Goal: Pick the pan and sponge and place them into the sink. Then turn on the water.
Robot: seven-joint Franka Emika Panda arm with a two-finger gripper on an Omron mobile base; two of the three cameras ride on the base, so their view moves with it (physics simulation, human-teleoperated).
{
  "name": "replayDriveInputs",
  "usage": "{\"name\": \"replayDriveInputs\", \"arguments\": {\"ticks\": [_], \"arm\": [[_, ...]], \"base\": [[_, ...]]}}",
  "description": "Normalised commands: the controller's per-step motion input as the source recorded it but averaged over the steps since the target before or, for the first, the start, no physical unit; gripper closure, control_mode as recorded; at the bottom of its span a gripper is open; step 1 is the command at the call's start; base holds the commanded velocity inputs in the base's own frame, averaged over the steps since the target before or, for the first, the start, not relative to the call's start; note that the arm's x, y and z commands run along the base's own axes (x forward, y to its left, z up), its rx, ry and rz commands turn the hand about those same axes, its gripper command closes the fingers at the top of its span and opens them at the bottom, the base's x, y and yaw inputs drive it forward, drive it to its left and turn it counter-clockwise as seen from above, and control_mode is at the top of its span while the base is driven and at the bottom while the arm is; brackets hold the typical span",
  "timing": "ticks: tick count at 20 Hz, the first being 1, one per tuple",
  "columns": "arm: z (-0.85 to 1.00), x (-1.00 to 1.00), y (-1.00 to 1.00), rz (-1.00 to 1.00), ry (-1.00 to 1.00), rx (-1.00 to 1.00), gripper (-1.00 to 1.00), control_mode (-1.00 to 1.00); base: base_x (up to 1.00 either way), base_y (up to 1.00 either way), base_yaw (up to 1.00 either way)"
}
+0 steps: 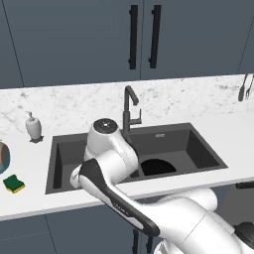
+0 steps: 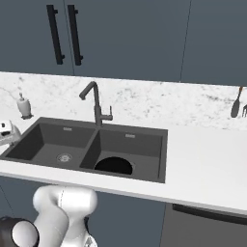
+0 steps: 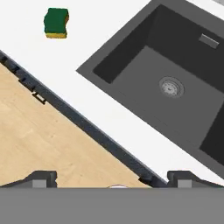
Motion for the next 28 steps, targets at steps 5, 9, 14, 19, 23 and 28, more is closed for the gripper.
{"name": "replayDriveInputs", "arguments": {"ticks": [5, 9, 14, 19, 23, 28], "arm": [[0.0, 0.04, 0.75, 0.15, -0.01, 0.12, -1.0, -1.0], [0.0, 0.08, 0.7, 0.1, 0.0, 0.12, -1.0, -1.0], [-0.03, 0.04, 0.7, 0.07, 0.0, 0.04, -1.0, -1.0], [-0.21, 0.0, 0.65, 0.03, 0.0, 0.0, -1.0, -1.0], [-0.07, 0.01, 0.51, 0.0, 0.01, 0.0, -1.0, -1.0], [-0.02, 0.1, 0.33, 0.0, -0.03, 0.0, -1.0, -1.0]], "base": [[0.0, 0.0, 0.0], [0.0, 0.0, 0.0], [0.0, 0.0, 0.0], [0.0, 0.0, 0.0], [0.0, 0.0, 0.0], [0.0, 0.0, 0.0]]}}
